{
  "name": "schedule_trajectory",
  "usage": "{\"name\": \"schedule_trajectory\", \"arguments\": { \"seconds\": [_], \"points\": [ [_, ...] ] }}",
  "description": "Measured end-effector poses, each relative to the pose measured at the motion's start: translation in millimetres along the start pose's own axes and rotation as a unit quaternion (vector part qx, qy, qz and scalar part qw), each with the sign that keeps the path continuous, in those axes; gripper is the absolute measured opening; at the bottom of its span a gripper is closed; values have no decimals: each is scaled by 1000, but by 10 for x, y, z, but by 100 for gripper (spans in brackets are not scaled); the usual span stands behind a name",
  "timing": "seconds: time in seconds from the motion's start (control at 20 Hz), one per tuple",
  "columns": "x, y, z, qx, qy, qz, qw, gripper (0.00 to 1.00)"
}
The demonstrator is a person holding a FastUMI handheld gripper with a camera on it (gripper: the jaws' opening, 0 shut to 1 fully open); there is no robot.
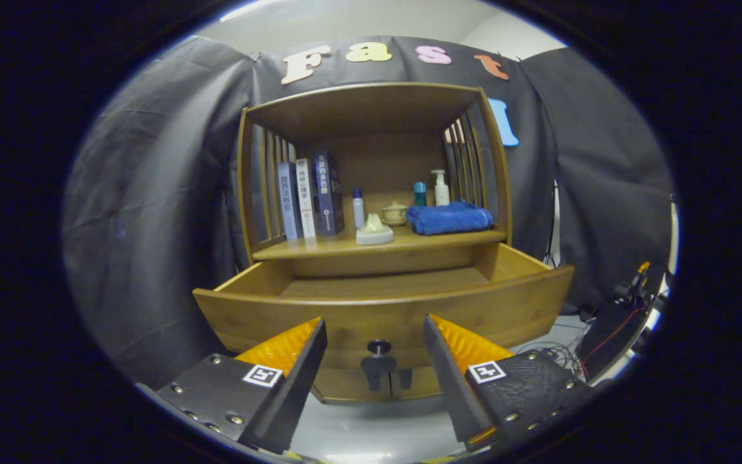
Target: Pull open the drawer, take out the items inside it, and place them on the countertop above the cabinet.
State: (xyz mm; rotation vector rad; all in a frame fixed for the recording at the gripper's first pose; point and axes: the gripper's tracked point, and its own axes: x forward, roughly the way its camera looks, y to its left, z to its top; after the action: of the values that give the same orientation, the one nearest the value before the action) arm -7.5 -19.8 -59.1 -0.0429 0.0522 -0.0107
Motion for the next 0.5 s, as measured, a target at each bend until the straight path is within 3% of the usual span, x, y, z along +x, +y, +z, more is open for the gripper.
{"name": "schedule_trajectory", "arguments": {
  "seconds": [0.5],
  "points": [
    [226,75,-402,-7,21,16,1000,91]
  ]
}}
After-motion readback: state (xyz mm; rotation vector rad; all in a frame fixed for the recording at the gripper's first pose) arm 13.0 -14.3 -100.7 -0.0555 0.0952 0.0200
